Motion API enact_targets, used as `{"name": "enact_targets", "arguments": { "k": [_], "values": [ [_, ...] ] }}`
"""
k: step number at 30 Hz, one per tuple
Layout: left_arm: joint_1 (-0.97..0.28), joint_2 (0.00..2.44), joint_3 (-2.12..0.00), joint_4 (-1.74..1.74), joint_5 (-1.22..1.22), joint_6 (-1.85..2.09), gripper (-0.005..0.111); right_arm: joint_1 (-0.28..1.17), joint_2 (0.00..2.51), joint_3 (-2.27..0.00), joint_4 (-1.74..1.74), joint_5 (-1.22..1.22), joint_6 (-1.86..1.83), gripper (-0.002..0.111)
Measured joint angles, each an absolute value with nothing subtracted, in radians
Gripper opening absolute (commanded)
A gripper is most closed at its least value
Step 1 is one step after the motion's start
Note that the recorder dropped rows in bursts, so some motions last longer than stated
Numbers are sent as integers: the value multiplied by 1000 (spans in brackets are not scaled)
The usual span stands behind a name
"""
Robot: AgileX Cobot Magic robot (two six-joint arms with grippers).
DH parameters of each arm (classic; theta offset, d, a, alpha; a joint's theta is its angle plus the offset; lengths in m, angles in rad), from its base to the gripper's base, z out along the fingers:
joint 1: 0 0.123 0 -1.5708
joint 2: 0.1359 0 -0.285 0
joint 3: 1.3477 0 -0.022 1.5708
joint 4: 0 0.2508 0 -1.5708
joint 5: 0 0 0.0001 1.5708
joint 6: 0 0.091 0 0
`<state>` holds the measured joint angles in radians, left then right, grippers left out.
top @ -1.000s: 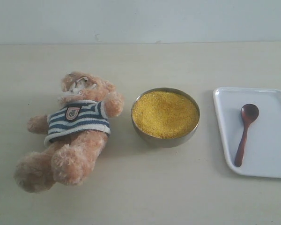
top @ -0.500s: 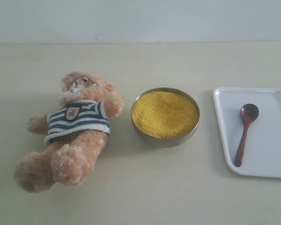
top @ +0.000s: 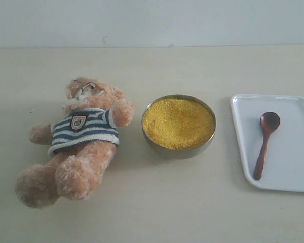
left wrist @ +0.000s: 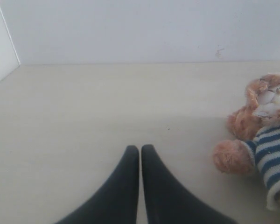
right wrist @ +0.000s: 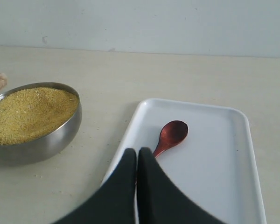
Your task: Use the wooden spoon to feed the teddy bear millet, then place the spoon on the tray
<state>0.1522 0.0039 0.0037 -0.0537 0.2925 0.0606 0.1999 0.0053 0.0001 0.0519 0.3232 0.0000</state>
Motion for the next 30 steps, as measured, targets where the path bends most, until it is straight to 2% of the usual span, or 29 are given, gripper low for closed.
{"name": "enact_targets", "arguments": {
  "k": [11, 20, 26, 30],
  "values": [
    [152, 4, 4, -54, 293, 61, 4, 200, 5, 0, 61, 228, 10, 0],
    [152, 4, 4, -54, 293, 61, 4, 200, 4, 0, 69, -182, 19, 0],
    [152, 4, 4, -54, 293, 61, 4, 200, 4, 0, 103, -316, 461, 0],
    [152, 4, 4, -54, 293, 61, 4, 200, 4, 0, 103, -306, 540, 0]
  ]
}}
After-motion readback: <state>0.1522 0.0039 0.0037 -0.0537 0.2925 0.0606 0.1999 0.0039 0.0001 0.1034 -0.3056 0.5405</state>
